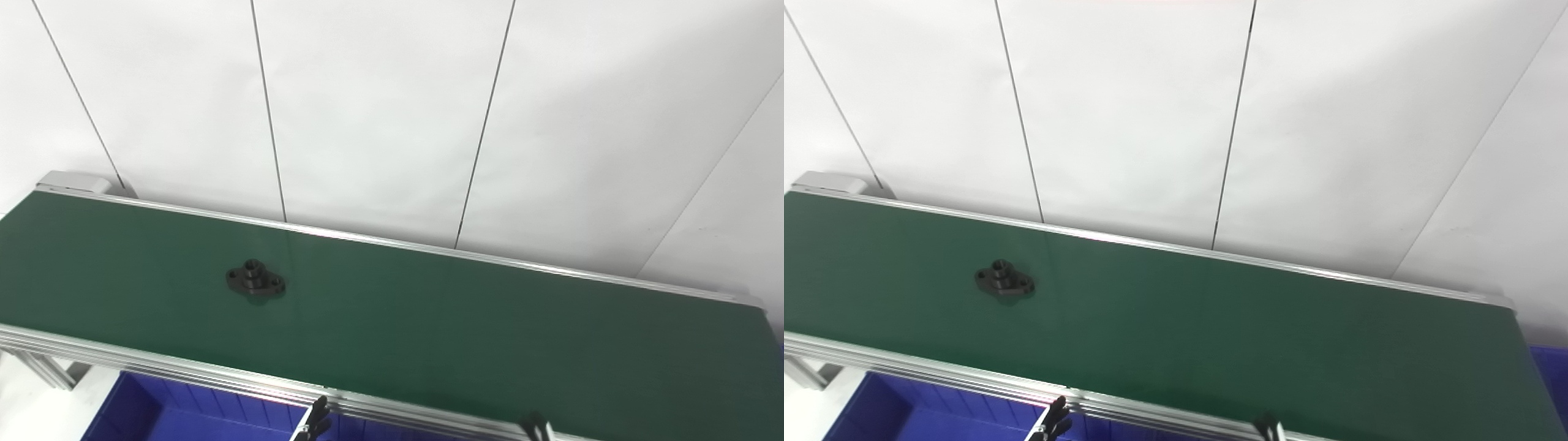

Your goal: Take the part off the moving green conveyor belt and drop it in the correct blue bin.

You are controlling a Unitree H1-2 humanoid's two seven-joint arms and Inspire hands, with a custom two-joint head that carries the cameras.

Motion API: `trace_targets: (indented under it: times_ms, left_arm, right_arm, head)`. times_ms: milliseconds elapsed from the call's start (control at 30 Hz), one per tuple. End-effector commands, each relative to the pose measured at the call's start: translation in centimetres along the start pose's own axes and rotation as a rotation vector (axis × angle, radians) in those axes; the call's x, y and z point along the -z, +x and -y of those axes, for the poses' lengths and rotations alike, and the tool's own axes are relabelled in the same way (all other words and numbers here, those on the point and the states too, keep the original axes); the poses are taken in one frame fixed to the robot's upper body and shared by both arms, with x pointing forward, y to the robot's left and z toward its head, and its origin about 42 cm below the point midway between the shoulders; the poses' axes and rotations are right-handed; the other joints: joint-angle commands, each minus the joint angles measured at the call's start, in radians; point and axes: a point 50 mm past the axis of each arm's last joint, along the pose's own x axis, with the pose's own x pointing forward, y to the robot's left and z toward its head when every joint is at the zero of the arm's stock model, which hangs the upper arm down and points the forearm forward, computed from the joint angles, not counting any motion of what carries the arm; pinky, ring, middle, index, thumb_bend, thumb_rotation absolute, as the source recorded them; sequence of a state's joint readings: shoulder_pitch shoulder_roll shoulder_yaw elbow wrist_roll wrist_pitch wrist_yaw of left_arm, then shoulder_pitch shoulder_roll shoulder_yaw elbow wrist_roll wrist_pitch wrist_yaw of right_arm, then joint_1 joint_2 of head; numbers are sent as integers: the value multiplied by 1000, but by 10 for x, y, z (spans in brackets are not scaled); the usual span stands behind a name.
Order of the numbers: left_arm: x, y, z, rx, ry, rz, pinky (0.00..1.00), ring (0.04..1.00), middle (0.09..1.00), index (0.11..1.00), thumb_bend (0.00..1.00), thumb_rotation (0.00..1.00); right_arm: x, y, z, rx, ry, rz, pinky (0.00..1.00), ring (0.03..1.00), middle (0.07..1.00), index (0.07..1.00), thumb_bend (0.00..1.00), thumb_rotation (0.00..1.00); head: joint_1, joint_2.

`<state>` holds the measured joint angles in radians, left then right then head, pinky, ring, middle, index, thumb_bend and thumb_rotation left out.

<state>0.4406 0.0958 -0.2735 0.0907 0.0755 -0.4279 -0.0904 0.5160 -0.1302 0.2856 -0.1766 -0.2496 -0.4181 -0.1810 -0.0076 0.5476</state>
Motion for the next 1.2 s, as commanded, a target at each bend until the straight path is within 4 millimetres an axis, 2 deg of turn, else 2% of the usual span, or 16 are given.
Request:
trace_targets:
  times_ms: [0, 100, 167, 300, 433, 633, 767, 900, 1033, 1167]
  left_arm:
    - [-10, 2, -3, -3, 20, 68, 890, 971, 996, 1000, 975, 913]
    - [-11, 4, -2, -5, 20, 72, 893, 973, 998, 1000, 980, 912]
    - [-11, 5, 0, -5, 17, 75, 888, 972, 992, 1000, 975, 905]
    - [-11, 8, 1, -6, 11, 78, 886, 966, 979, 1000, 962, 901]
    - [-10, 10, 0, -8, 16, 78, 878, 952, 963, 1000, 956, 902]
    - [-9, 12, 0, -12, 10, 78, 870, 946, 953, 1000, 956, 889]
    - [-9, 15, 2, -5, 20, 80, 878, 947, 955, 1000, 965, 899]
    - [-11, 14, 5, -7, 18, 84, 883, 953, 959, 1000, 970, 898]
    - [-11, 16, 7, -6, 18, 86, 882, 957, 960, 1000, 975, 894]
    - [-10, 16, 11, -2, 14, 84, 881, 960, 964, 1000, 961, 891]
  right_arm:
    - [-22, 25, 6, 40, -39, 164, 971, 965, 961, 1000, 906, 649]
    - [-37, 54, 10, 63, -92, 225, 989, 961, 965, 1000, 918, 647]
    - [-44, 73, 13, 65, -150, 262, 897, 939, 958, 989, 933, 647]
    - [-57, 115, 17, 38, -269, 268, 866, 934, 959, 968, 980, 673]
    - [-69, 146, 16, 3, -322, 246, 835, 919, 941, 943, 996, 687]
    - [-94, 201, 9, -43, -404, 221, 822, 909, 929, 933, 1000, 694]
    - [-110, 241, -4, -59, -474, 204, 894, 916, 912, 925, 1000, 692]
    - [-113, 275, -15, -88, -530, 180, 955, 916, 911, 924, 1000, 707]
    - [-106, 311, -32, -133, -597, 125, 993, 920, 918, 926, 1000, 718]
    - [-102, 334, -47, -172, -656, 112, 997, 922, 914, 917, 1000, 724]
  head:
    - [1, 1]
    - [5, 8]
    - [12, 10]
    - [12, 9]
    - [8, 10]
    - [7, 13]
    - [0, 9]
    - [14, 14]
    - [29, 10]
    - [49, 8]
